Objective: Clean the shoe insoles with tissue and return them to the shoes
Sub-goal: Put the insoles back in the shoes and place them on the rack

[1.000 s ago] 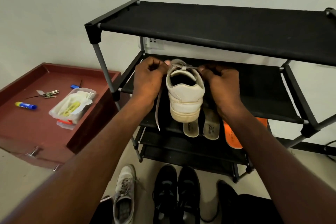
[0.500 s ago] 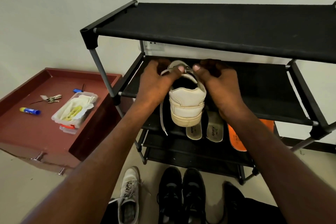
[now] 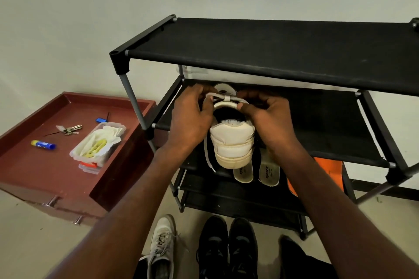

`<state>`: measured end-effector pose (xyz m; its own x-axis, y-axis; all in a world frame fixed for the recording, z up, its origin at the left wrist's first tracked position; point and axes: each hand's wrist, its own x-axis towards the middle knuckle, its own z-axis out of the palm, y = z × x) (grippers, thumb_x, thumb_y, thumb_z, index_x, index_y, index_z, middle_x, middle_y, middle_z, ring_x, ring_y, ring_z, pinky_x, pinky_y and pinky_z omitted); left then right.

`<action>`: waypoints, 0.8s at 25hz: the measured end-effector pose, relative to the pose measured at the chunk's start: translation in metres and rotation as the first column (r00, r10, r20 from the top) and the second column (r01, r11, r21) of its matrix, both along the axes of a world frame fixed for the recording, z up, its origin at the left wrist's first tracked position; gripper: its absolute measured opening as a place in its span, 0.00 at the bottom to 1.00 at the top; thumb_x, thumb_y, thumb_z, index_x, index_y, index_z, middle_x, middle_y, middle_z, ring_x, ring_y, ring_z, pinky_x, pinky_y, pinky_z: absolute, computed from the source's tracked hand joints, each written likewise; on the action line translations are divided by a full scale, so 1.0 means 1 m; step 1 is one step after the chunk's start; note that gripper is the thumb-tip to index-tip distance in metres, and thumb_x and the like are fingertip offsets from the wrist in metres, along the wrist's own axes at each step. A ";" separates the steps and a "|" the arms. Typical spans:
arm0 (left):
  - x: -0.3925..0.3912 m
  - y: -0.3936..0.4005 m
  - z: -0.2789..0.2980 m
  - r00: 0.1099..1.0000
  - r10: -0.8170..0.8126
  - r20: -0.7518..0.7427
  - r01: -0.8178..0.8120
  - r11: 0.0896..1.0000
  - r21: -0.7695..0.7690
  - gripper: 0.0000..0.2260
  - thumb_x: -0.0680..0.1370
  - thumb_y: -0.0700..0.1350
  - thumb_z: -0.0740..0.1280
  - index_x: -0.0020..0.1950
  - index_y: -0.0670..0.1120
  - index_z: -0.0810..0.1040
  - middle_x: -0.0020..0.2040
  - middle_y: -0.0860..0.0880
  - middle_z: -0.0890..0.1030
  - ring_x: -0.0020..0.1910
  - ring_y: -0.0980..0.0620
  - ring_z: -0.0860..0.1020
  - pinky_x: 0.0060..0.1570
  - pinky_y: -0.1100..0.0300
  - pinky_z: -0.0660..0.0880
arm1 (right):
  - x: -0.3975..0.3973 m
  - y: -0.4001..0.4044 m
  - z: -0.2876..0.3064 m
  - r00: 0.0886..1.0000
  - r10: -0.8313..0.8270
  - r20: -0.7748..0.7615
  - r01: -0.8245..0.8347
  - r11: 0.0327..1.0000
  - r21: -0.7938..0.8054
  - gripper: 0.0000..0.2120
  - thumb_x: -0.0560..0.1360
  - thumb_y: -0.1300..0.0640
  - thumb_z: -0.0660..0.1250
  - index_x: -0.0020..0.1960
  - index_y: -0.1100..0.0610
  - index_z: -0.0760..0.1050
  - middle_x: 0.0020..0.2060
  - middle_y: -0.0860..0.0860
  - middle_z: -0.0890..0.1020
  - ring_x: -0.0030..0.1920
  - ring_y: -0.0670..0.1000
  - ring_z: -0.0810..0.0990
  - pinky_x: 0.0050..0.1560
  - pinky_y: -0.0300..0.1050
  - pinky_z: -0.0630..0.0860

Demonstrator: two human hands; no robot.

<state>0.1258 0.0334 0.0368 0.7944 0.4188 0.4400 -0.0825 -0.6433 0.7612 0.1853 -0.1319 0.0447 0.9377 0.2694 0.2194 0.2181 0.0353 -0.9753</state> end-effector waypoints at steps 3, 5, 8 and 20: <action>-0.009 0.004 -0.004 0.997 -0.017 0.070 0.013 0.998 0.053 0.08 0.80 0.37 0.68 0.56 0.49 0.80 0.52 0.53 0.81 0.50 0.56 0.81 0.52 0.51 0.81 | -0.005 -0.001 0.000 0.994 0.059 0.096 -0.051 0.996 -0.077 0.10 0.74 0.69 0.72 0.46 0.56 0.86 0.46 0.49 0.87 0.52 0.46 0.85 0.58 0.44 0.80; -0.014 0.003 -0.008 0.993 0.019 0.117 -0.028 0.997 0.075 0.08 0.78 0.35 0.69 0.52 0.48 0.79 0.49 0.53 0.80 0.48 0.55 0.80 0.48 0.49 0.80 | -0.004 0.000 -0.002 0.991 0.073 0.114 -0.061 0.993 -0.099 0.10 0.75 0.70 0.69 0.45 0.57 0.84 0.46 0.50 0.86 0.51 0.46 0.84 0.57 0.46 0.79; -0.018 0.001 -0.010 0.984 0.023 0.175 -0.044 0.992 0.117 0.08 0.78 0.33 0.69 0.50 0.47 0.78 0.47 0.53 0.79 0.46 0.55 0.78 0.45 0.50 0.79 | -0.006 0.006 0.000 0.997 -0.007 0.076 0.010 0.999 -0.030 0.07 0.80 0.61 0.68 0.52 0.53 0.84 0.47 0.48 0.87 0.51 0.46 0.85 0.58 0.51 0.82; -0.025 -0.024 -0.014 0.976 0.085 0.202 -0.109 0.988 0.107 0.16 0.77 0.31 0.70 0.61 0.45 0.74 0.55 0.53 0.77 0.53 0.58 0.79 0.50 0.63 0.78 | -0.004 -0.009 0.009 0.918 0.143 0.370 0.027 0.907 -0.419 0.07 0.78 0.59 0.72 0.51 0.48 0.85 0.47 0.40 0.84 0.51 0.41 0.82 0.55 0.49 0.81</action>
